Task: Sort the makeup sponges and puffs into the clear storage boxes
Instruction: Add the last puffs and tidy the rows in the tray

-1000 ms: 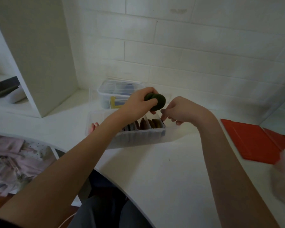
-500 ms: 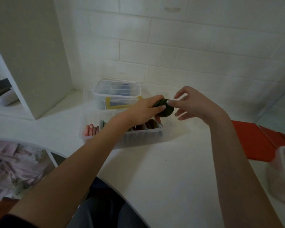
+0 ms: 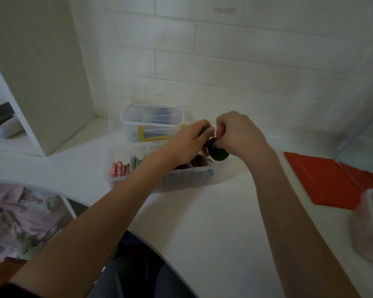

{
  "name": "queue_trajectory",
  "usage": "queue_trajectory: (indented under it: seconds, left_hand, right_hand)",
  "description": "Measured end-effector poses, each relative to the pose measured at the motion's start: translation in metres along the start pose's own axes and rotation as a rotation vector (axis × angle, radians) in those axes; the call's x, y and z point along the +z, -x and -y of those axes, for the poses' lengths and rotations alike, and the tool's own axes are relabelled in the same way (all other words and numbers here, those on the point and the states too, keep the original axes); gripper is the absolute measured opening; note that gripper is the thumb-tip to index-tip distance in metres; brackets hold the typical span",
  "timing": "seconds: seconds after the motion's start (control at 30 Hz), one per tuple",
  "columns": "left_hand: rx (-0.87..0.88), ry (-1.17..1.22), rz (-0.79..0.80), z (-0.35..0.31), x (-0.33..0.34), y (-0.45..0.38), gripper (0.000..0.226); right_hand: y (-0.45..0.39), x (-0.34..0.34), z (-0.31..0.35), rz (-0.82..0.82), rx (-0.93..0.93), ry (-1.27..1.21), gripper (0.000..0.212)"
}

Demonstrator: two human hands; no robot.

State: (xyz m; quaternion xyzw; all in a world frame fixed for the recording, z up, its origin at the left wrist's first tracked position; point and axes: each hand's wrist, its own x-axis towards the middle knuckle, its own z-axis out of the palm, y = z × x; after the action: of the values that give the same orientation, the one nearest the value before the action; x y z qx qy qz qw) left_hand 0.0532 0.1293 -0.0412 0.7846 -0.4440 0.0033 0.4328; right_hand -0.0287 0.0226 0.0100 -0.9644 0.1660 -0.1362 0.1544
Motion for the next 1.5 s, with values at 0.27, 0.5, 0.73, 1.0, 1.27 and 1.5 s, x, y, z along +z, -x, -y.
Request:
queue_trajectory:
  seconds: [0.27,0.5,0.73,1.0,1.27,1.5]
  left_hand:
    - [0.164,-0.180,-0.249,0.011,-0.001,-0.006,0.027]
    - [0.123,-0.158,-0.241,0.008,0.000,-0.003,0.028]
    - [0.091,-0.169,-0.201,0.006,0.000,-0.002,0.029]
    - [0.089,-0.149,-0.156,0.005,0.000,-0.001,0.031]
    - [0.067,-0.126,-0.095,0.005,0.001,0.000,0.028]
    - [0.035,-0.281,-0.129,0.005,0.003,0.001,0.026]
  right_hand:
    - [0.006,0.024,0.015,0.035,0.010,0.148,0.020]
    - [0.000,0.025,0.013,0.324,0.066,0.175,0.014]
    - [-0.003,0.015,0.005,0.428,0.062,0.133,0.025]
    - [-0.007,0.028,0.010,0.471,0.035,0.326,0.008]
    - [-0.004,0.018,0.013,0.539,-0.065,0.256,0.031]
    - [-0.004,0.020,0.016,0.505,0.039,0.270,0.033]
